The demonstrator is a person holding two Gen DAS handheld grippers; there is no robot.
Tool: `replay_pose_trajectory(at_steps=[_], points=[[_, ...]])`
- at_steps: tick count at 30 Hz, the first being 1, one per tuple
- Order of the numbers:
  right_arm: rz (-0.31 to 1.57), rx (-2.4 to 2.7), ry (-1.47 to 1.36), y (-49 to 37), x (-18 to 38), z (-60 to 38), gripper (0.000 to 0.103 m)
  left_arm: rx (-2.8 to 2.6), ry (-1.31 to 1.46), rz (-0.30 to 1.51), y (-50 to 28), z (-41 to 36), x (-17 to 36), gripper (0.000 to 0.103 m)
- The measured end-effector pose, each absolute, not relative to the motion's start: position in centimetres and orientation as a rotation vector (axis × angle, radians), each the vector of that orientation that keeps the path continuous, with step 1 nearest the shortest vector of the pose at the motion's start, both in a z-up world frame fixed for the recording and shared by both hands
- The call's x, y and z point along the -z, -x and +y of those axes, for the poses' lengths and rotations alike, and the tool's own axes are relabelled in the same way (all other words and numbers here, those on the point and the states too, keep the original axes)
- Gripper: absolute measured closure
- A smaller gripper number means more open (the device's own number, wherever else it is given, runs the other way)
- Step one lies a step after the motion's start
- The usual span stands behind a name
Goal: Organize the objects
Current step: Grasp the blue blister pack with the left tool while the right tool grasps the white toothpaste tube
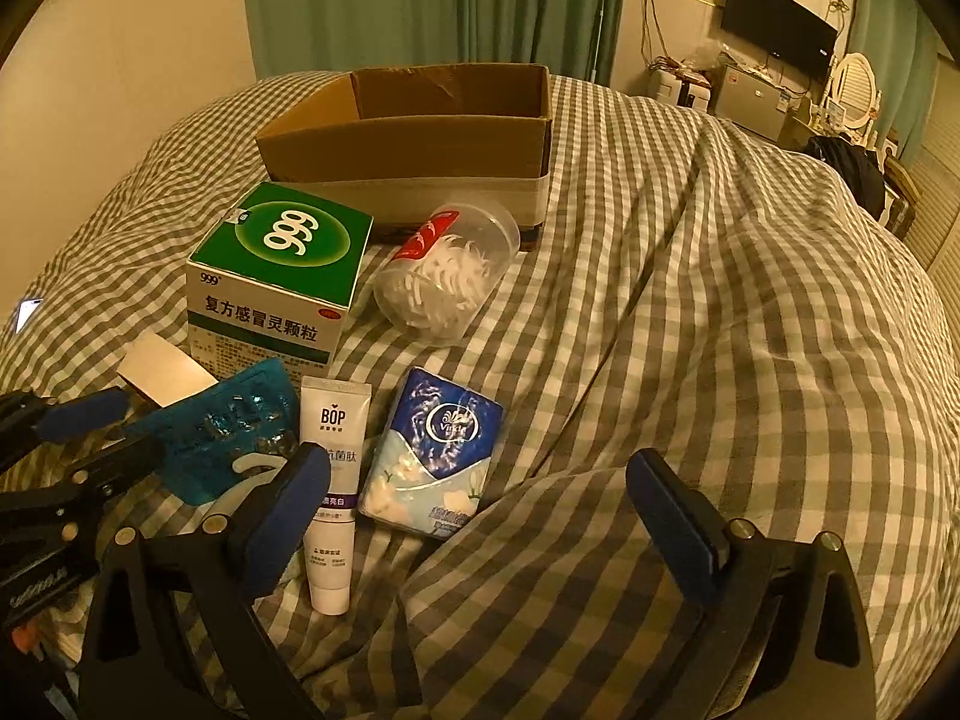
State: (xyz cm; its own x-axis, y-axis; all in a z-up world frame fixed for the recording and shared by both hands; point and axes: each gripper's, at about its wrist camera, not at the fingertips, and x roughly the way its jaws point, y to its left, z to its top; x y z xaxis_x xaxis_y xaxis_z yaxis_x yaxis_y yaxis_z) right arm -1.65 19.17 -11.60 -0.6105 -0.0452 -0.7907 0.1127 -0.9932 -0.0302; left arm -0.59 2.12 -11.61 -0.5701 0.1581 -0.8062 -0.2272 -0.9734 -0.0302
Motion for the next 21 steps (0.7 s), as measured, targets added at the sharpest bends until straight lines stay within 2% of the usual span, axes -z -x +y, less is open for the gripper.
replay_pose_trajectory(at_steps=[4,11,12,14,15,18,21], points=[[0.119,2.736,-1.337,1.6,11.6,19.1,0.004,-2.642,1.311,0.024,1.0,0.6,11.0,0.058],[0.166,2.672,-1.378,1.5,12.7,17.7,0.004,-2.491,1.359,0.048,1.5,2.7,13.0,0.058],[0.173,2.664,-1.388,1.5,12.9,17.5,0.004,-2.477,1.356,0.045,1.6,2.9,13.1,0.061],[0.189,2.646,-1.404,1.6,13.2,17.2,0.004,-2.458,1.358,0.063,1.9,3.6,13.4,0.085],[0.196,2.637,-1.409,1.5,13.3,17.0,0.005,-2.449,1.348,0.066,1.8,3.8,13.4,0.09],[0.203,2.596,-1.427,1.4,13.7,16.4,0.013,-2.46,1.293,0.07,1.3,3.7,12.8,0.092],[0.211,2.533,-1.455,1.3,14.4,15.5,0.028,-2.499,1.245,0.069,0.6,3.1,11.5,0.093]])
